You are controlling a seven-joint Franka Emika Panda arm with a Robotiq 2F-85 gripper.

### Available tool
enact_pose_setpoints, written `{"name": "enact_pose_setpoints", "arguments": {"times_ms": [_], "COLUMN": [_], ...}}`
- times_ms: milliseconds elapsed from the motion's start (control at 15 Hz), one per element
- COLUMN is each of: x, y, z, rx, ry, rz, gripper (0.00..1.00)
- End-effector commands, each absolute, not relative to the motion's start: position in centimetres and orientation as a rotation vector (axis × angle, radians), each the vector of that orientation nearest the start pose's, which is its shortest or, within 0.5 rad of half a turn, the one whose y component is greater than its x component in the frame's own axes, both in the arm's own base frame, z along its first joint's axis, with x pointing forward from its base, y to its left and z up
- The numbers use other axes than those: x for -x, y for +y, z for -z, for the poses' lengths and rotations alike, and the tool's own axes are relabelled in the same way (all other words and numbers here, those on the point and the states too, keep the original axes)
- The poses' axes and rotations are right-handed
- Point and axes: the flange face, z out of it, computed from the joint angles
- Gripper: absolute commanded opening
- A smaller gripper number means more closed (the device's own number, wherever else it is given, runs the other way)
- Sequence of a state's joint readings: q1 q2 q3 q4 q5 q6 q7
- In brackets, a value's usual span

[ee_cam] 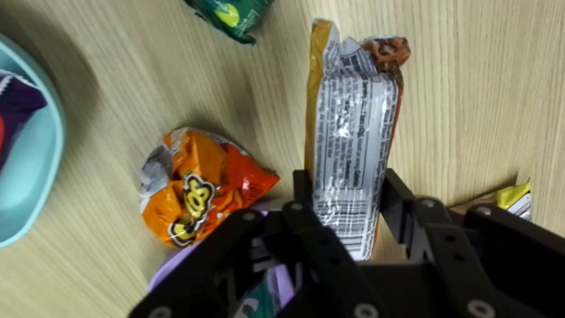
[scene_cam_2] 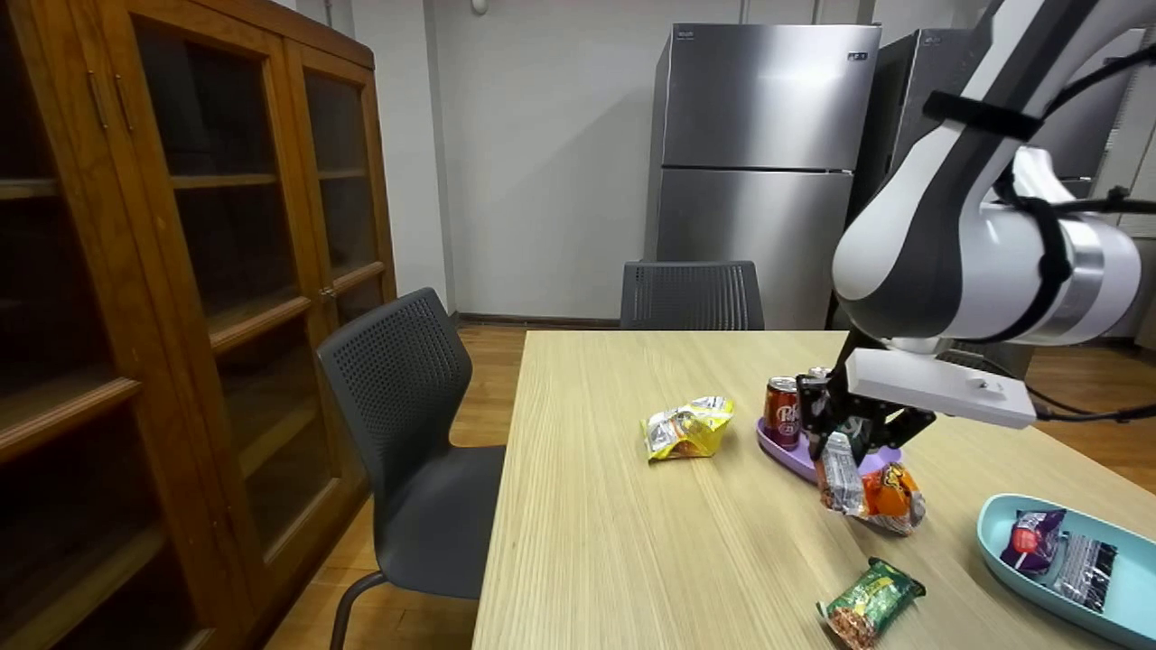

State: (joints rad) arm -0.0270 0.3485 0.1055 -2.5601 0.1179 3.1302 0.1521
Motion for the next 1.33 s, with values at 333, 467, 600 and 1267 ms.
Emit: {"name": "enact_pose_setpoints", "arguments": {"times_ms": [333,467,600,1267], "x": [-41.2,-40.1,-39.3,-37.9], "y": [-4.1,-6.1,-7.8,-14.2], "z": [-20.5,-20.4,-20.1,-18.5], "rx": [3.055,3.056,3.059,3.042], "ry": [0.542,0.610,0.672,0.916], "rz": [0.384,0.379,0.370,0.322], "gripper": [0.17,0.17,0.17,0.17]}}
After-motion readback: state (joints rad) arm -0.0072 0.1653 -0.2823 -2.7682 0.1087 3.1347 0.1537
